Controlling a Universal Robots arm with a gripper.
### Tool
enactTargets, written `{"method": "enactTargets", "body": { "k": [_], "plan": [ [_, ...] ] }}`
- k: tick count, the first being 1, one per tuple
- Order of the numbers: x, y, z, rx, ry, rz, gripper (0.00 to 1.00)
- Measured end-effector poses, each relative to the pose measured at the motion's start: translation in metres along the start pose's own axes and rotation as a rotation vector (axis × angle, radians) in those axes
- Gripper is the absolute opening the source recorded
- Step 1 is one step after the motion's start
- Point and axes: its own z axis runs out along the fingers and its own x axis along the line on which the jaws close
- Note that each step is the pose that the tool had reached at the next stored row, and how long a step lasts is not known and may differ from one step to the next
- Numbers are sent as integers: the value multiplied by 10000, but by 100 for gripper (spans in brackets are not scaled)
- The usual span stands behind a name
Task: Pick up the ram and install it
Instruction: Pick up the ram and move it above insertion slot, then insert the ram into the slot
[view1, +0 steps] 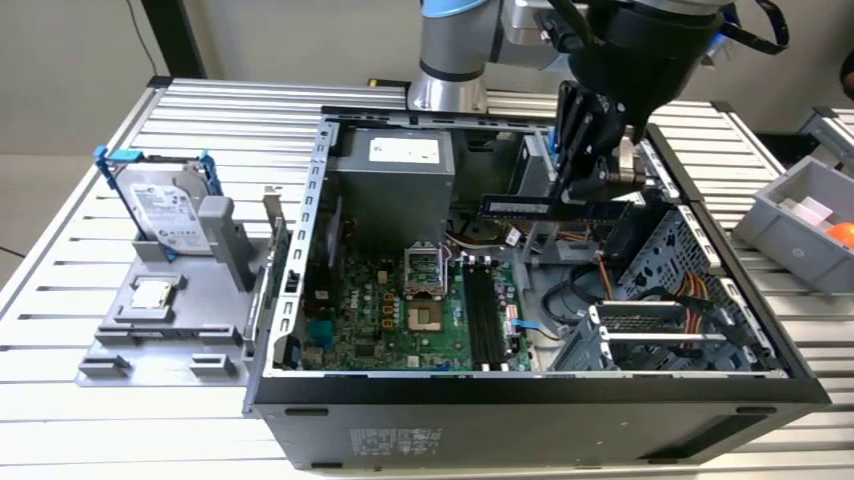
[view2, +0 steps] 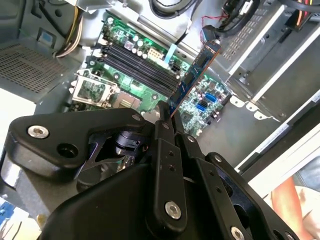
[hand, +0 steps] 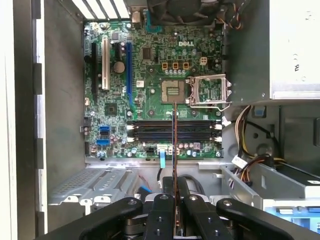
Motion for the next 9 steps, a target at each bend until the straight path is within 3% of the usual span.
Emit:
{"method": "enactTargets", "body": {
  "k": [9],
  "plan": [
    [-87,-26,-3,1,2,-36,0]
  ]
}}
